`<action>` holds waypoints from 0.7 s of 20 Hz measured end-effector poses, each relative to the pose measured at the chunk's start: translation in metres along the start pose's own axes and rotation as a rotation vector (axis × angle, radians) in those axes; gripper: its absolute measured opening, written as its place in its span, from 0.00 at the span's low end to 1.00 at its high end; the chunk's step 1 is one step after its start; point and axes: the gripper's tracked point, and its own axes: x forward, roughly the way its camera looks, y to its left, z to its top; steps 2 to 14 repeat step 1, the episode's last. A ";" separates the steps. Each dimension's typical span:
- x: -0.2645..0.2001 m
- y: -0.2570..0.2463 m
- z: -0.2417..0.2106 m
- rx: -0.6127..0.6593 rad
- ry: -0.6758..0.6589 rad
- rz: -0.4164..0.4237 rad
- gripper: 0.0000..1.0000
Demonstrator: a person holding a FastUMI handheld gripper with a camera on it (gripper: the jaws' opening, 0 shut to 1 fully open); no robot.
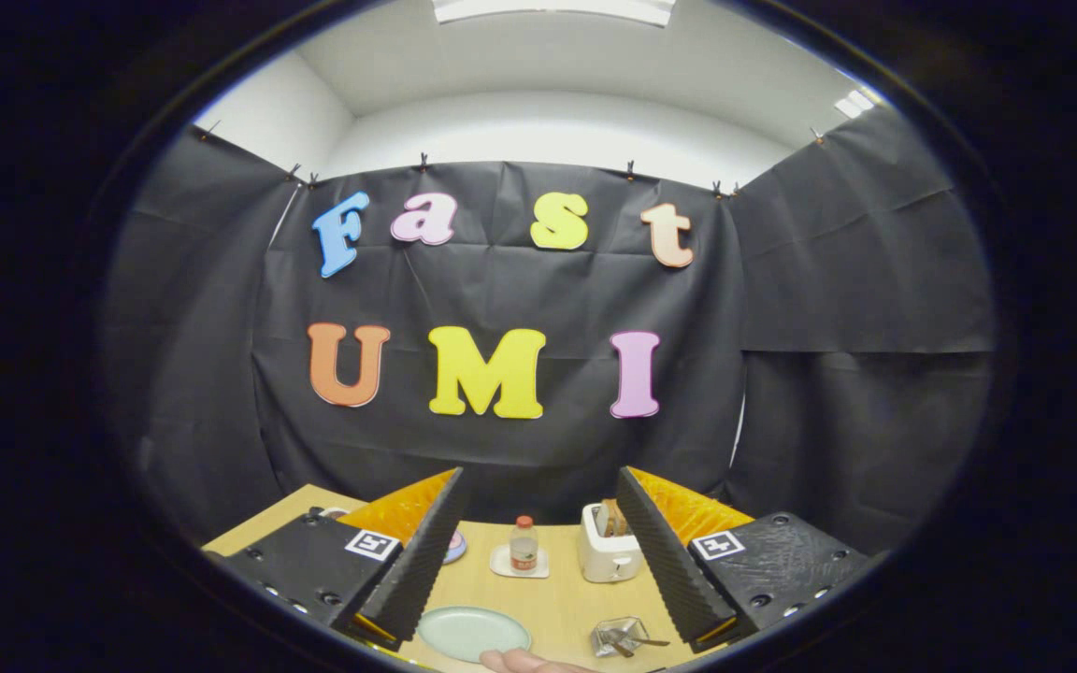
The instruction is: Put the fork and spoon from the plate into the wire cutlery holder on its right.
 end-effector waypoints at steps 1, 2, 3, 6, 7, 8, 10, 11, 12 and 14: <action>0.001 0.002 0.000 -0.002 -0.003 -0.003 0.98; 0.001 0.002 0.000 -0.002 -0.003 -0.003 0.98; 0.001 0.002 0.000 -0.002 -0.003 -0.003 0.98; 0.001 0.002 0.000 -0.002 -0.003 -0.003 0.98; 0.001 0.002 0.000 -0.002 -0.003 -0.003 0.98; 0.001 0.002 0.000 -0.002 -0.003 -0.003 0.98; 0.001 0.002 0.000 -0.002 -0.003 -0.003 0.98; 0.001 0.002 0.000 -0.002 -0.003 -0.003 0.98; 0.001 0.002 0.000 -0.002 -0.003 -0.003 0.98; 0.001 0.002 0.000 -0.002 -0.003 -0.003 0.98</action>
